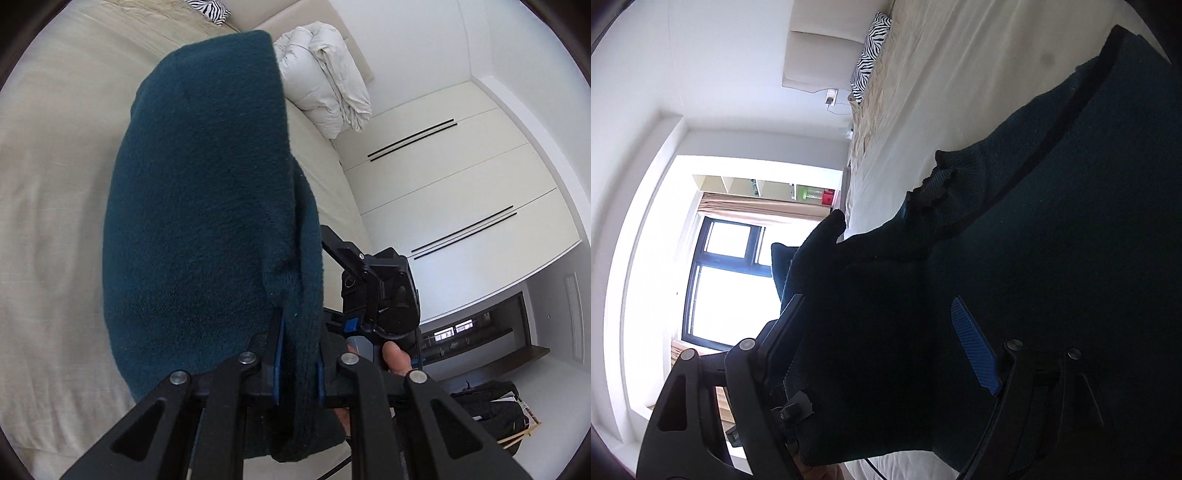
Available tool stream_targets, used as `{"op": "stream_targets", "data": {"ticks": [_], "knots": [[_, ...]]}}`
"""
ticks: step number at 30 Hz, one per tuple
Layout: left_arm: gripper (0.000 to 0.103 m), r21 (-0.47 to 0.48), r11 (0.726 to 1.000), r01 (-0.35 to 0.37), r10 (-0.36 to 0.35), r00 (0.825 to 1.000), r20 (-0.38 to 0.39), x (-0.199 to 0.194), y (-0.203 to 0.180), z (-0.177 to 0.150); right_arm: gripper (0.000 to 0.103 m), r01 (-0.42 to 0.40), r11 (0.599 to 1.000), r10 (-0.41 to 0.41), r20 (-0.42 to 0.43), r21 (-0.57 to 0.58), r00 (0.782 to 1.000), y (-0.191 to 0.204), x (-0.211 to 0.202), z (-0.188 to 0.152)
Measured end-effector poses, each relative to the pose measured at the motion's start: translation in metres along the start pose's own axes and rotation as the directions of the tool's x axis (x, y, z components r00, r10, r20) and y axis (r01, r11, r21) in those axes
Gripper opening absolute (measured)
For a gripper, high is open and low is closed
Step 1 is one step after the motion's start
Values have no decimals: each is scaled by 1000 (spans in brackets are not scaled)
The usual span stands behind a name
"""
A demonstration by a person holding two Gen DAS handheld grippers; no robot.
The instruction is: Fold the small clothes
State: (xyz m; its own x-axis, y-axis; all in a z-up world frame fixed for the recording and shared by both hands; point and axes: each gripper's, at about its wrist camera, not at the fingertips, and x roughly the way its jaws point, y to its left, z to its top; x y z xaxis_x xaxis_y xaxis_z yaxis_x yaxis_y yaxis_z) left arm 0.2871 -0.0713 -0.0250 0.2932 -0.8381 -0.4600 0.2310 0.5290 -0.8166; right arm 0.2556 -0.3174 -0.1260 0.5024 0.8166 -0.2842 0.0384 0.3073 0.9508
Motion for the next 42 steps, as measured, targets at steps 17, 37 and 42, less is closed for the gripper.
{"op": "stream_targets", "data": {"ticks": [17,37,42], "knots": [[54,154,988,-30,33,999,-14,13,8,-32,88,112,994,-111,37,-19,993,-26,-22,36],[59,176,984,-19,20,1000,-8,26,-13,-37,12,535,803,-537,71,-262,841,19,-49,82],[60,193,981,-25,29,999,-22,41,-22,-36,12,560,808,-556,79,-180,827,-11,-92,87]]}}
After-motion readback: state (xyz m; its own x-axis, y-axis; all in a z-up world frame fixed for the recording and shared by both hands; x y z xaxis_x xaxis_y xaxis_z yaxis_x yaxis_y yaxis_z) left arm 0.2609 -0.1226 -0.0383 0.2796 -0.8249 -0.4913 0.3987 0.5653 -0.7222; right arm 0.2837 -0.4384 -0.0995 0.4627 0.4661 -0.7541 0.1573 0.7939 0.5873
